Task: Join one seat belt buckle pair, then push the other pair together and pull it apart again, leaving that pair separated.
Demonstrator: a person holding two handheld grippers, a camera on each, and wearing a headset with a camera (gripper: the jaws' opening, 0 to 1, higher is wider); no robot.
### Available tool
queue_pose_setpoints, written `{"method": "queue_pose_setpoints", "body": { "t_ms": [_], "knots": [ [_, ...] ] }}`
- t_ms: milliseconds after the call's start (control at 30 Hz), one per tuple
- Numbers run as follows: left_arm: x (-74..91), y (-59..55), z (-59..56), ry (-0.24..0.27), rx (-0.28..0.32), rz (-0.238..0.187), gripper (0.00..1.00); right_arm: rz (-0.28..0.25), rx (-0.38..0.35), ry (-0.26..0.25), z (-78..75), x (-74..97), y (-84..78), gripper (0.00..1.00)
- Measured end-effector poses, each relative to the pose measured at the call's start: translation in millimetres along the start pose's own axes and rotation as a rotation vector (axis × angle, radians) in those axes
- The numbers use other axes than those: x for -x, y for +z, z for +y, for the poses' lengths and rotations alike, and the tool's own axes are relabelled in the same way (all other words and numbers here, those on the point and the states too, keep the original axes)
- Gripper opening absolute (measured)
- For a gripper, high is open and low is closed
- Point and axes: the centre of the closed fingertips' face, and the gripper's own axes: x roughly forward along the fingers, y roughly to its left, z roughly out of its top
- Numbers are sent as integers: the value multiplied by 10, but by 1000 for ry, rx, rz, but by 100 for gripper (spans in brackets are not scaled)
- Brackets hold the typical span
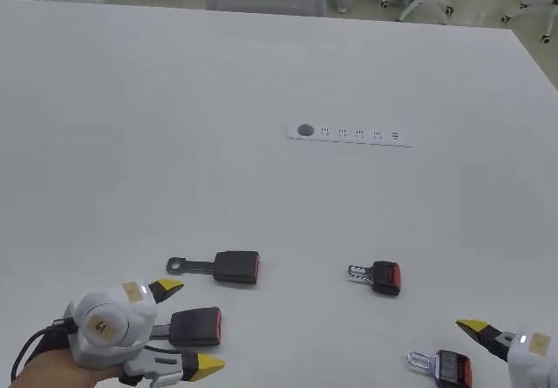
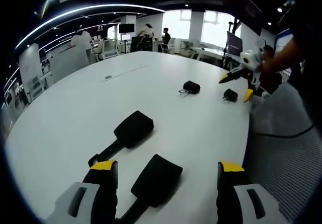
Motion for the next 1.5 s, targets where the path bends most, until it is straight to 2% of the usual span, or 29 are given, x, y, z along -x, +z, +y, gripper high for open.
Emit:
{"method": "queue_pose_setpoints", "body": {
  "t_ms": [133, 267, 367, 467, 500, 567, 633, 667, 700, 733, 800, 900, 967, 1100, 1200, 1367, 1433, 1500],
  "knots": [
    [-91, -157, 24, -16, -39, 65, 81, 61, 21, 37, -6, -23, -140, 84],
    [-142, -211, 60, -24, -77, 95, 77, 95, 35, 56, -55, -34, -225, 79],
    [-193, -300, 133, -30, -92, 129, 73, 170, 78, 93, -66, -27, -324, 71],
    [-216, -347, 178, -39, -114, 159, 72, 191, 101, 101, -116, -44, -368, 68],
    [-226, -349, 188, -44, -122, 164, 70, 171, 119, 108, -124, -52, -337, 67],
    [-246, -363, 204, -55, -140, 179, 67, 172, 100, 113, -149, -45, -338, 65],
    [-245, -437, 202, -79, -185, 228, 62, 175, 106, 125, -145, -35, -333, 64],
    [-254, -423, 169, -110, -223, 221, 58, 179, 116, 133, -141, -28, -348, 64],
    [-232, -457, 156, -104, -197, 241, 57, 181, 120, 137, -139, -23, -354, 64],
    [-243, -429, 161, -101, -202, 226, 56, 182, 118, 141, -131, -12, -351, 63],
    [-212, -423, 174, -107, -208, 224, 55, 183, 103, 156, -115, 3, -358, 62],
    [-246, -427, 207, -113, -212, 230, 53, 193, 141, 162, -116, 7, -400, 60],
    [-243, -427, 212, -124, -224, 242, 50, 198, 153, 163, -109, 18, -398, 58],
    [-236, -442, 209, -146, -253, 267, 41, 232, 176, 154, -144, 50, -445, 45],
    [-236, -444, 195, -162, -291, 282, 37, 230, 199, 137, -184, 51, -434, 38],
    [-238, -441, 179, -194, -331, 298, 36, 233, 229, 155, -201, 49, -428, 36],
    [-244, -440, 141, -232, -396, 321, 36, 231, 233, 162, -201, 49, -429, 36],
    [-264, -435, 55, -286, -450, 322, 36, 234, 235, 164, -199, 46, -428, 36]
  ]
}}
